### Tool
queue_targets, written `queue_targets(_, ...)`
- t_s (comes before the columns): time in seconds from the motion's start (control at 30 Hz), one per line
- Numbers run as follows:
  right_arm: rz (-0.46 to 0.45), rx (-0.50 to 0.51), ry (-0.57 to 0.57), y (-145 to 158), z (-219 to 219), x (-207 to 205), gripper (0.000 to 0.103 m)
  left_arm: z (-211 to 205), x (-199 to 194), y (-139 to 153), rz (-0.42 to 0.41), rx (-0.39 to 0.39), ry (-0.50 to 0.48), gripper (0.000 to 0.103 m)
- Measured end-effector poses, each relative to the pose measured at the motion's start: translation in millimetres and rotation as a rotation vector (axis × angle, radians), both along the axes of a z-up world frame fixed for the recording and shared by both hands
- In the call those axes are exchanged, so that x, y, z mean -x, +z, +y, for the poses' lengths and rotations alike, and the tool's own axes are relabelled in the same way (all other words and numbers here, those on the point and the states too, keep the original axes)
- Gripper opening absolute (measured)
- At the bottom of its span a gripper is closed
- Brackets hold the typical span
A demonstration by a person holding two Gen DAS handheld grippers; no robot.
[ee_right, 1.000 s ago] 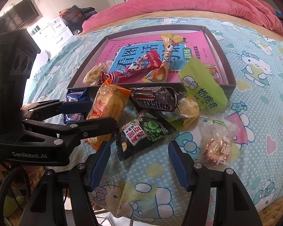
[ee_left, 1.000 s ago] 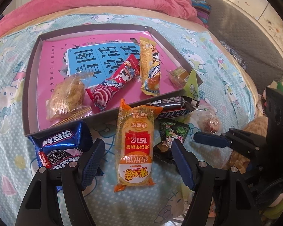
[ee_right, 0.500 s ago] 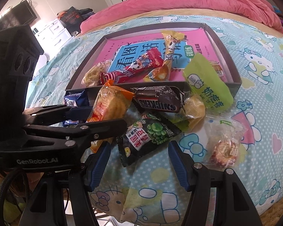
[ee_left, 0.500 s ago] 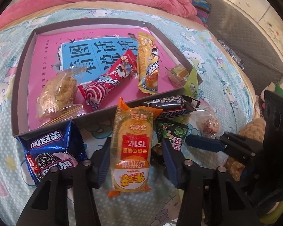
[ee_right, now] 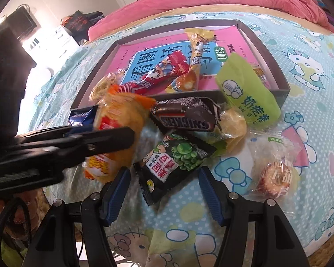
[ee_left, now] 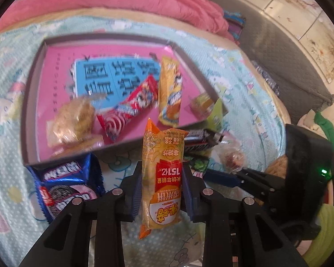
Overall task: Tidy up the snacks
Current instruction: 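Lift and carry the orange cake bag toward the tray while the right tool carries the green bag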
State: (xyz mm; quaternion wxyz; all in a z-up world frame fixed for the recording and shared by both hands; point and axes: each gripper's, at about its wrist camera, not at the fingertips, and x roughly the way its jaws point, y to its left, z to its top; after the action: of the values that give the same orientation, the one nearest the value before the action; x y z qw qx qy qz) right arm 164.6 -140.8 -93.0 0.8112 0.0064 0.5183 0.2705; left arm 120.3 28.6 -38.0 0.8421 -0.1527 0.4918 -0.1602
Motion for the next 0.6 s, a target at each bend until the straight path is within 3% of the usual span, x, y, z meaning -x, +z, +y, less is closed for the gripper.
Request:
queue_targets(0.33,0.043,-0.061,-0.028,-5,9,-13,0.063,14,5,11,-0.032,0.031,0.043,0.033)
queue_targets(0.53,0.001,-0.034,0.018,-8,23,-17,0.046,19,5,12,-0.036,0.035,0.058,0.032)
queue_targets(0.6,0.006,-0.067,0.026,-7,21,-19,0.046,19,4,12,-0.038,0.037,0.059,0.032)
